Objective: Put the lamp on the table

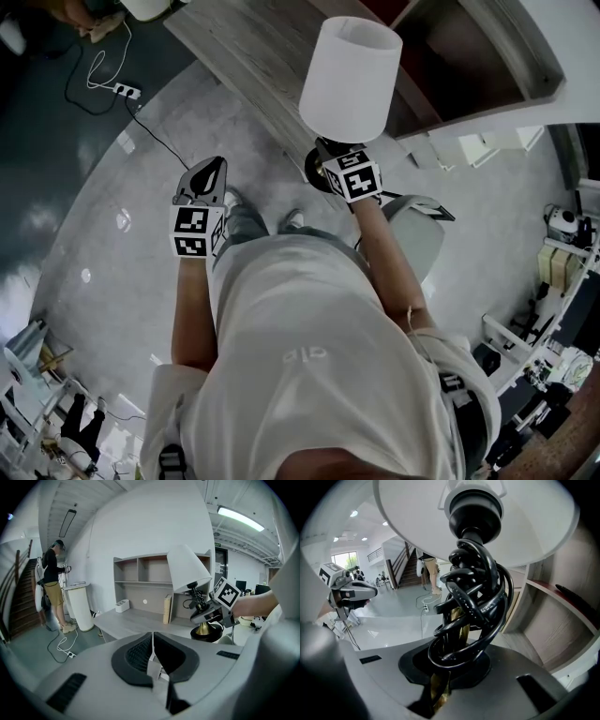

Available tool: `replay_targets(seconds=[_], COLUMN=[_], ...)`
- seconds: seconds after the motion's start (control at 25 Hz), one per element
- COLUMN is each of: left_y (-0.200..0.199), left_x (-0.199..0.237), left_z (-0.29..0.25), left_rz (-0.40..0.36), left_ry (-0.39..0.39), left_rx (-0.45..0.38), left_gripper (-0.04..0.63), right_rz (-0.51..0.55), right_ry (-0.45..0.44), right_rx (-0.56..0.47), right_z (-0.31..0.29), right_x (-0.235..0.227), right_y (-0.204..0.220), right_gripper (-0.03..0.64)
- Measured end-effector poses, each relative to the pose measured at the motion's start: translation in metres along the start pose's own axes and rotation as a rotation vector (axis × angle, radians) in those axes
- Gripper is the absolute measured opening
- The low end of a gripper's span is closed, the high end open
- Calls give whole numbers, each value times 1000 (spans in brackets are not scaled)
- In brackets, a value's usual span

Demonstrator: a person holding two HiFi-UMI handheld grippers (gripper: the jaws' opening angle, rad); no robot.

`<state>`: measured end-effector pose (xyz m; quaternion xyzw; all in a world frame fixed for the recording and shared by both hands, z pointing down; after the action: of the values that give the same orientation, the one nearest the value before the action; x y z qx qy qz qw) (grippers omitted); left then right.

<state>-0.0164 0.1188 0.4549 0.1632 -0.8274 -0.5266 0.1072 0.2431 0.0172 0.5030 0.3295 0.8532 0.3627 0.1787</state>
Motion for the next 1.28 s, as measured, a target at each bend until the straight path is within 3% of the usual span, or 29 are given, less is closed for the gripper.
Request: replay_targets(seconds=[0.4,0.76,0.96,1.28], left_y=[-20,-23,-15,-20], left_x=[90,173,194,193], left_z=[-35,-35,-37,-43], left_rz=[-27,-55,-62,-45], left_ry=[83,162,205,185], left_rx=[-19,-22,5,40], left_gripper=[26,26,26,26], right_rz=[-62,-173,-221,-246], right_ry=[87,196,263,279], right_rx=[11,-13,-22,-33], right_z=[-51,-95,-110,-130], right_x=[0,15,8,-29], right_y=[-40,-69,-77,-82], right_gripper=[72,72,71,71])
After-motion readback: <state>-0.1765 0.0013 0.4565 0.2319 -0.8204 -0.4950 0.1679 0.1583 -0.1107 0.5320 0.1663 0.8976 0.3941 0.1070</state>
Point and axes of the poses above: the fingertips, and each gripper's own axes: z backward along the fingers, x to its left, y out of its underside, the point moved 7 cm from there along z, backward along the fingers, and after that the axes turned 4 degrees about -x, right-handed, at the moved point
